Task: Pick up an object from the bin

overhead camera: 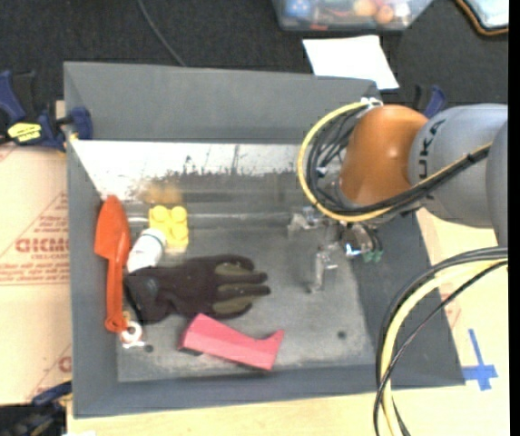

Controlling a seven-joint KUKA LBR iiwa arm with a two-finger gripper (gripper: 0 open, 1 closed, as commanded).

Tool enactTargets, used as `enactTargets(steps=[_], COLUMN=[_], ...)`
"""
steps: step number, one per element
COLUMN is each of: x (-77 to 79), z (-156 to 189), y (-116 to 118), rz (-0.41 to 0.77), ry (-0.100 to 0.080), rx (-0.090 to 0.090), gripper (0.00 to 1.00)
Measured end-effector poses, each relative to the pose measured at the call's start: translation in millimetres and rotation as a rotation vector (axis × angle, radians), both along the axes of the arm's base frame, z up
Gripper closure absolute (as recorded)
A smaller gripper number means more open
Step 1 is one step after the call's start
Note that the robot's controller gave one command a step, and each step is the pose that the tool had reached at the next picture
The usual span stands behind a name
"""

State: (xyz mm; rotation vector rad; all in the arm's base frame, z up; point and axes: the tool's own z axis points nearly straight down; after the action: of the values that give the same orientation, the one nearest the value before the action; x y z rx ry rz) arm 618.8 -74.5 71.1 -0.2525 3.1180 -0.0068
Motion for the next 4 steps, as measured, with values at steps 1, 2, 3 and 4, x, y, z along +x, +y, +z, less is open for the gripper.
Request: enactTargets(steps=[1, 2, 3, 4], x=[7.6, -5.6, 16.3, -4.5], z=[0, 2, 0, 0], y=[89, 66, 116, 114], rz=[0.093, 0.038, 0.093, 0.056], ry=[-0.003, -0.003, -0.008, -0.007], rx=[0.007, -0.001, 0.004, -0.001], gripper=[0.00, 0.00, 0.00, 0.00])
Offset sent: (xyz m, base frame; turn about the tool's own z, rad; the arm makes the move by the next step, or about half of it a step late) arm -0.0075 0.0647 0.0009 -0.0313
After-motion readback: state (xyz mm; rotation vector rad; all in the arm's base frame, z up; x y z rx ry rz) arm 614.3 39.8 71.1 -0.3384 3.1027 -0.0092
